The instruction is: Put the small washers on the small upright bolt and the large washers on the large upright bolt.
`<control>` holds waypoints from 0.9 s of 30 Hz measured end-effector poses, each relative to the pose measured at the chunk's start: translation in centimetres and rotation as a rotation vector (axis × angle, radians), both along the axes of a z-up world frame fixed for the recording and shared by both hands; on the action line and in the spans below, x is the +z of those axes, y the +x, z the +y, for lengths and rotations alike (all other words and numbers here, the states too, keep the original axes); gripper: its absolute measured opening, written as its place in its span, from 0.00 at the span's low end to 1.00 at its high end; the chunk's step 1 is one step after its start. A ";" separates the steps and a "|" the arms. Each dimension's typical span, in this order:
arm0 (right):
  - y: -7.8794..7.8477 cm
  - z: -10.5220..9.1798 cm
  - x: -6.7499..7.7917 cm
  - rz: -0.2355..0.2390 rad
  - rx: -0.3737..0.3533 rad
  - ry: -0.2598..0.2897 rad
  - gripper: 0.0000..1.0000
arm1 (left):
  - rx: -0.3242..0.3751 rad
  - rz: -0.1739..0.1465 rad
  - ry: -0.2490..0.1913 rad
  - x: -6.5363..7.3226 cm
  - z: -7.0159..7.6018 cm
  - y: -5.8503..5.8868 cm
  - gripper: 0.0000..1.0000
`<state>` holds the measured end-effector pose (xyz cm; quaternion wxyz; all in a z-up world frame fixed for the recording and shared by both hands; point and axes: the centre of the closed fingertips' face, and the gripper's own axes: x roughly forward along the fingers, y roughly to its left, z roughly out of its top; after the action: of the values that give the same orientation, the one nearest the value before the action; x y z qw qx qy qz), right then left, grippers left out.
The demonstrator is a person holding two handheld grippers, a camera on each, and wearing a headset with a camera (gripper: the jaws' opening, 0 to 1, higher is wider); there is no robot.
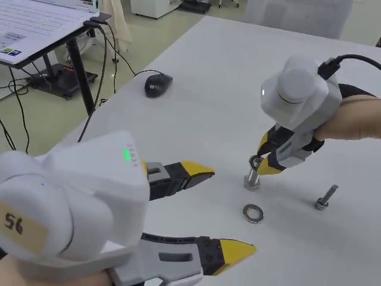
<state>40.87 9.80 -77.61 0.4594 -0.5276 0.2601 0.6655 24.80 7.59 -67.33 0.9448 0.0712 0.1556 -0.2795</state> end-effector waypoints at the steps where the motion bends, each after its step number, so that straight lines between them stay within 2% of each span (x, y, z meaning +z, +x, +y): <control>1: 0.0 0.1 -0.3 0.001 0.009 -0.002 0.22 | 0.001 0.002 0.002 -0.1 0.0 0.0 0.55; 9: 0.0 0.0 -2.3 0.005 0.019 -0.015 0.22 | 0.008 0.006 0.003 -0.2 0.3 0.2 0.55; 16: -0.1 -0.2 -3.4 0.017 0.023 -0.009 0.23 | 0.012 0.008 0.004 -0.3 0.5 0.4 0.55; 22: -0.2 -0.6 -3.8 0.020 0.039 -0.008 0.24 | 0.014 0.011 0.002 -0.5 0.6 0.5 0.55; 27: -0.1 -0.9 -2.9 0.023 0.025 0.011 0.23 | 0.015 0.014 0.006 -0.6 0.6 0.5 0.55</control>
<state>40.73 8.92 -80.54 0.4509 -0.5205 0.2553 0.6787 25.29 8.24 -67.90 0.9455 0.0710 0.1635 -0.2725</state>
